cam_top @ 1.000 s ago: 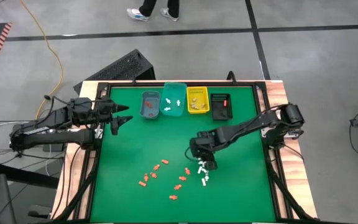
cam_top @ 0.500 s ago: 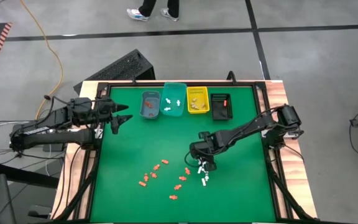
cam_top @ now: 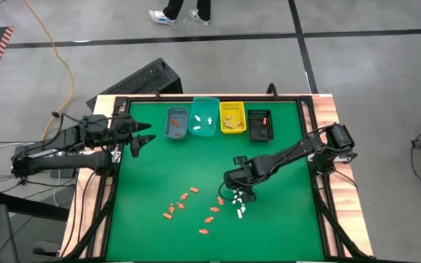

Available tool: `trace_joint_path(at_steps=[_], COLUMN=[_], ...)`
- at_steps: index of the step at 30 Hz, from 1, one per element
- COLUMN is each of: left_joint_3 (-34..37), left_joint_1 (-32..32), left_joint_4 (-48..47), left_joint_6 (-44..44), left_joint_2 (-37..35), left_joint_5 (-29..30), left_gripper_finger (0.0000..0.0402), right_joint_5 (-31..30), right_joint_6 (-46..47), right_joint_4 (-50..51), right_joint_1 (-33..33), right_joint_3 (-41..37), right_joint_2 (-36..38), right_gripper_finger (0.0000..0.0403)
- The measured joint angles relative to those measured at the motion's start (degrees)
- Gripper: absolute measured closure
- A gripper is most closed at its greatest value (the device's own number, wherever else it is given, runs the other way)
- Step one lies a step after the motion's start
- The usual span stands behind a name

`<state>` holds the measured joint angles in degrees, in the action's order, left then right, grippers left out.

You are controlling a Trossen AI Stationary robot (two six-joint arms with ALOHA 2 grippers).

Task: Sort Halloween decoration
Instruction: Put the white skeleton toy into the blue transparent bin

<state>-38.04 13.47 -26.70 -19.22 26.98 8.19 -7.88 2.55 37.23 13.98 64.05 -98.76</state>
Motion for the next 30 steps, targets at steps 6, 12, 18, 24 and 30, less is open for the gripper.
trace_joint_path(at_steps=[6, 12, 18, 24, 30], left_joint_3=[0.0, 0.0, 0.0, 0.0, 0.0], left_joint_1=[0.0, 0.0, 0.0, 0.0, 0.0], left_joint_4=[0.0, 0.0, 0.0, 0.0, 0.0], left_joint_6=[0.0, -0.1, -0.3, -0.4, -0.3], left_joint_2=[0.0, 0.0, 0.0, 0.0, 0.0], left_joint_5=[0.0, -0.1, -0.3, -0.3, -0.1], left_gripper_finger=[0.0141, 0.0141, 0.0141, 0.0141, 0.0141], right_joint_5=[-0.2, 0.1, -0.4, -2.3, -2.3], right_joint_6=[0.4, 0.4, 1.9, 3.5, 4.6], right_joint_4=[0.0, -0.1, -0.2, 0.2, -3.5], right_joint_1=[-0.7, 0.3, 1.4, 0.8, -0.8], right_joint_3=[0.0, -0.1, -2.4, -2.5, -2.5], right_joint_2=[0.0, 0.0, 0.0, -0.1, -0.1], right_gripper_finger=[0.0276, 0.0275, 0.0275, 0.0275, 0.0275])
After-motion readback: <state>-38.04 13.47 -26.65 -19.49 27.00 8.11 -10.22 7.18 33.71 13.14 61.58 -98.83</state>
